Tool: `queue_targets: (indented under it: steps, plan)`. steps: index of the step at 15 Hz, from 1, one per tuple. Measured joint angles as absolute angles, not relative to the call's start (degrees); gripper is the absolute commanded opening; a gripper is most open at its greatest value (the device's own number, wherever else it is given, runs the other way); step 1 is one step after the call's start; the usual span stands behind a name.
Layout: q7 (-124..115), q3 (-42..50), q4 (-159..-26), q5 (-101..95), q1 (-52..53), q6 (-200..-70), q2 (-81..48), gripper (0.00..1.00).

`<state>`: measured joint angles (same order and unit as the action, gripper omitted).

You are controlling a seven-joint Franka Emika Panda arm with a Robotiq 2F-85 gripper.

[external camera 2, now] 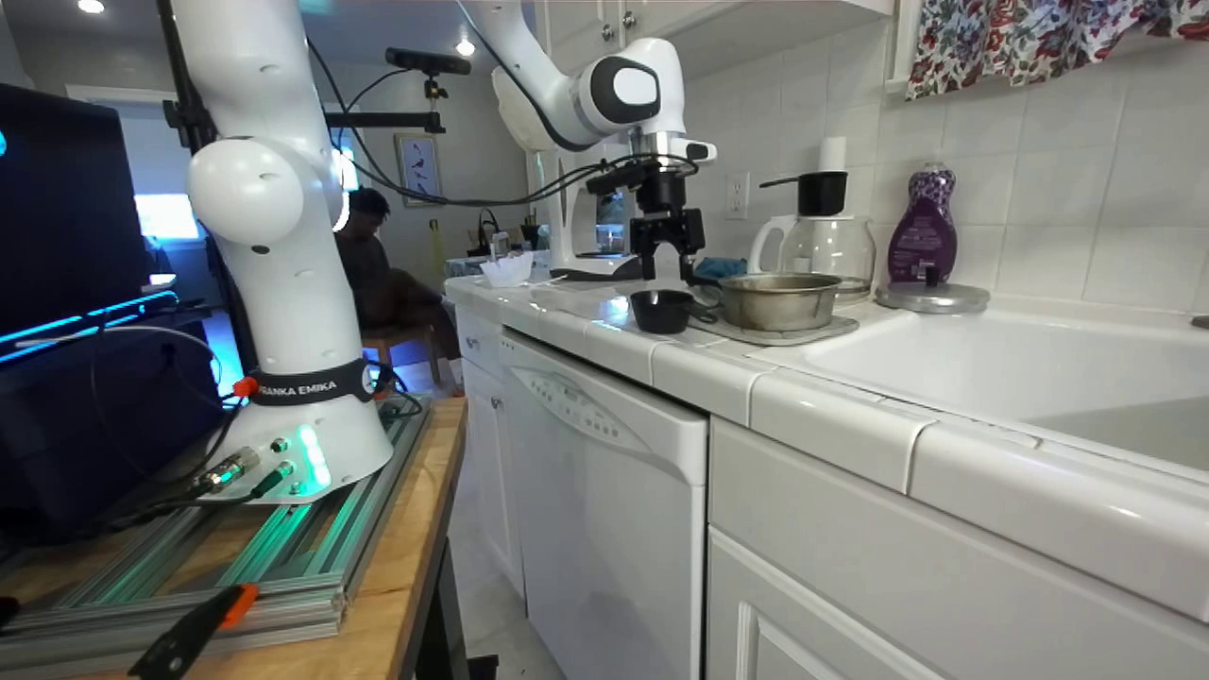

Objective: Put the green towel in the measuring cup.

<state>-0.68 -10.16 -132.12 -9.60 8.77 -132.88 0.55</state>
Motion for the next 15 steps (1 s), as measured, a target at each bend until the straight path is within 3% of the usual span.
queue_targets:
  steps: [15]
  plan:
    - [-0.92,-9.75,-130.44,-15.89,9.2,-146.53,-6.34,1.0]
